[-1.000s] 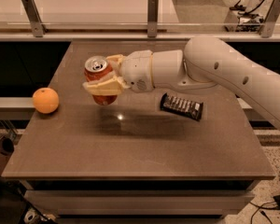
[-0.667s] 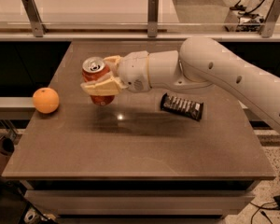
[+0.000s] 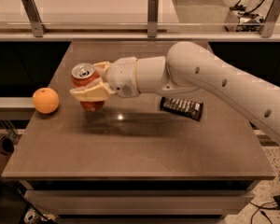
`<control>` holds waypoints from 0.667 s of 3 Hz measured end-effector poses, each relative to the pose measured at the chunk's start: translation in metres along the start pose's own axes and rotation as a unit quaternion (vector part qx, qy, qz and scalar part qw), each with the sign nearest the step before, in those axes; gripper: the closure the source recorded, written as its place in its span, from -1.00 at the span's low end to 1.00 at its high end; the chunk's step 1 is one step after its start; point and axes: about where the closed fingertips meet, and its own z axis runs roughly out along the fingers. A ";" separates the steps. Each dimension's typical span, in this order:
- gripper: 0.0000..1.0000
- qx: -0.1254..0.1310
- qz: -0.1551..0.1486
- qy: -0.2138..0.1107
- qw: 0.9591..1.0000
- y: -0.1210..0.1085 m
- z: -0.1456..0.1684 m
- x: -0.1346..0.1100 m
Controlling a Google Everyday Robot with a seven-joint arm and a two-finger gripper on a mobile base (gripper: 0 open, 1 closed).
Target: Move coke can near orange
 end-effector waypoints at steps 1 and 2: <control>1.00 -0.010 0.005 -0.004 1.000 0.011 0.017 0.002; 1.00 -0.018 0.013 -0.009 1.000 0.022 0.032 0.007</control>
Offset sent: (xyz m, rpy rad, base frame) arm -0.0247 0.0488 -0.0308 0.0347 0.0567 0.0412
